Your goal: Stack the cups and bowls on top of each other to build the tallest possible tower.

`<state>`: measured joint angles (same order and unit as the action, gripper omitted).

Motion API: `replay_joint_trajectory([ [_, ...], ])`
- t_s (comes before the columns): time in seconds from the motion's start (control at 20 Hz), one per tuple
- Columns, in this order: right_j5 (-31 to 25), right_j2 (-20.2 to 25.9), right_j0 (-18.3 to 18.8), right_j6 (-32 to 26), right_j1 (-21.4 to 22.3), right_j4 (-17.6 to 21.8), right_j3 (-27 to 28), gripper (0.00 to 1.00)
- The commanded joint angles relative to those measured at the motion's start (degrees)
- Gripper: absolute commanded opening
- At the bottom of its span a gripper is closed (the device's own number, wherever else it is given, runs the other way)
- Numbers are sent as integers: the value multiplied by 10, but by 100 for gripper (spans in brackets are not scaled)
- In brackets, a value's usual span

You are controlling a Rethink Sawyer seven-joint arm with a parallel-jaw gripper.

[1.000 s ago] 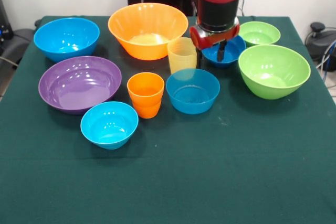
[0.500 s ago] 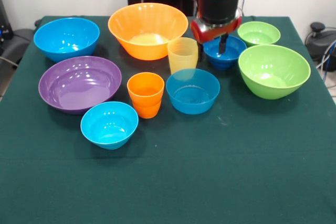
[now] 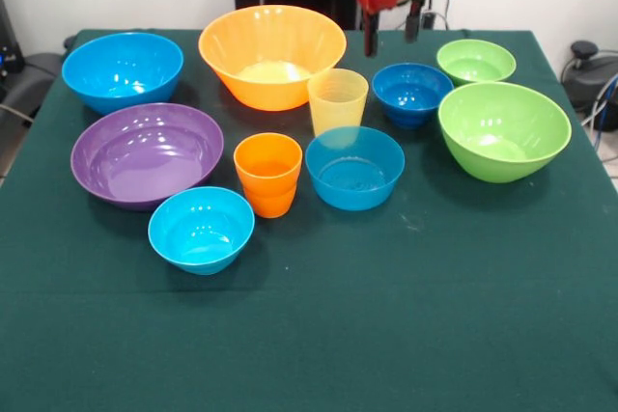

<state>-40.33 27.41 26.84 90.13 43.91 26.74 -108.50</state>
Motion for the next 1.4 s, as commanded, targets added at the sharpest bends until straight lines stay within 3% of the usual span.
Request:
replay_joint_trajectory([
  [0.05,-52,55,7,-76,32,0,-36,100],
  [0.35,-17,46,5,-75,-31,49,14,100],
  [0.65,-14,45,14,-92,-75,60,45,100],
  [1.4,-23,57,37,-99,-88,82,61,100],
])
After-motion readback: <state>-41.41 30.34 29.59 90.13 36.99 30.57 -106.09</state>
